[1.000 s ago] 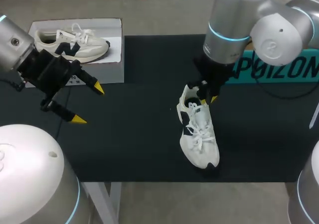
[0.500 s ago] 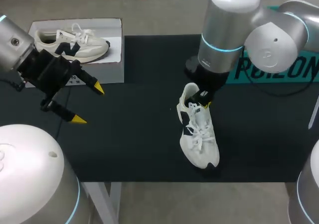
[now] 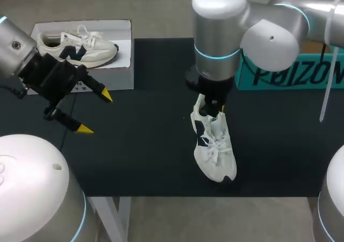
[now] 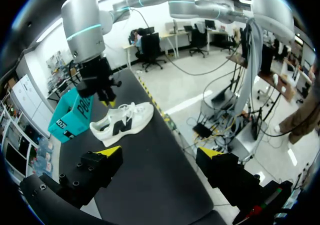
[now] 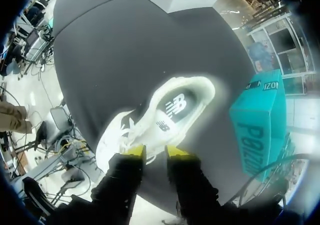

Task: Take the shoe out of the shoebox, open the shoe tongue, remove and reinsert the insole, then place the shoe into the shoebox

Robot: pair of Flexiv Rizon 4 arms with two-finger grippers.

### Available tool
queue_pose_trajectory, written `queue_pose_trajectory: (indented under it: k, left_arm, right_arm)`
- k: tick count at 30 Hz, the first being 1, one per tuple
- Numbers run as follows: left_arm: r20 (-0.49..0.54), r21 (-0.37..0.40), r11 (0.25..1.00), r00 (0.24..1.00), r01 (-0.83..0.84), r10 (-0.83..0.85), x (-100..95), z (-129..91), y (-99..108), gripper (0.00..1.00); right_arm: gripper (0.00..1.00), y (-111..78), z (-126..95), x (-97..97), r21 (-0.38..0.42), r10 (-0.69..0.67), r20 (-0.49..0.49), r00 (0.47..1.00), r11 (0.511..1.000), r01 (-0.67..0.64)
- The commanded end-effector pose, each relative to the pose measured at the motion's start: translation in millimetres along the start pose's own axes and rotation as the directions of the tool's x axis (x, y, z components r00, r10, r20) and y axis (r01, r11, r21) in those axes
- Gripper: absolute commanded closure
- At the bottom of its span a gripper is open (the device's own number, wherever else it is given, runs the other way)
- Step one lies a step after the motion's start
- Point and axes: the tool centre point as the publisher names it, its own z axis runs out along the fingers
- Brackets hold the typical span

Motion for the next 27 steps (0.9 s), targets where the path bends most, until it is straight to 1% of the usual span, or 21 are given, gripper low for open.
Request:
queue_pose_trajectory:
  k: [1, 18, 19, 21, 23, 24, 25, 27]
  left_arm:
    - [-0.002, -0.003, 1.000, 1.000, 0.000, 0.000, 0.0, -0.3, 0.0, 0.00]
    - [-0.002, -0.003, 1.000, 1.000, 0.000, 0.000, 0.0, -0.3, 0.0, 0.00]
    - [-0.002, -0.003, 1.000, 1.000, 0.000, 0.000, 0.0, -0.3, 0.0, 0.00]
    - [-0.002, -0.003, 1.000, 1.000, 0.000, 0.000, 0.0, -0.3, 0.0, 0.00]
    - [-0.002, -0.003, 1.000, 1.000, 0.000, 0.000, 0.0, -0.3, 0.0, 0.00]
    - [-0.002, -0.003, 1.000, 1.000, 0.000, 0.000, 0.0, -0.3, 0.0, 0.00]
    - [-0.002, -0.003, 1.000, 1.000, 0.000, 0.000, 0.0, -0.3, 0.0, 0.00]
    - [-0.002, -0.003, 1.000, 1.000, 0.000, 0.000, 0.0, -0.3, 0.0, 0.00]
  right_arm:
    - [0.00, 2.7, 1.5, 0.3, 0.007, 0.001, 0.000, 1.000, 1.000, -0.001]
    - [0.00, 2.7, 1.5, 0.3, 0.007, 0.001, 0.000, 1.000, 1.000, -0.001]
    - [0.00, 8.2, -0.6, -0.1, 0.030, -0.067, 0.012, 0.998, 0.997, 0.067]
    - [0.00, 14.5, -2.1, -1.6, 0.043, -0.197, 0.028, 0.980, 0.980, 0.195]
    - [0.00, 16.7, -1.7, -3.9, 0.017, -0.297, 0.032, 0.954, 0.955, 0.297]
    - [0.00, 18.5, -1.9, -3.6, -0.024, -0.363, 0.034, 0.931, 0.931, 0.364]
    - [0.00, 18.7, -1.6, -3.8, -0.057, -0.391, 0.020, 0.920, 0.919, 0.391]
    - [0.00, 21.4, 0.6, -4.4, -0.071, -0.511, 0.061, 0.857, 0.855, 0.514]
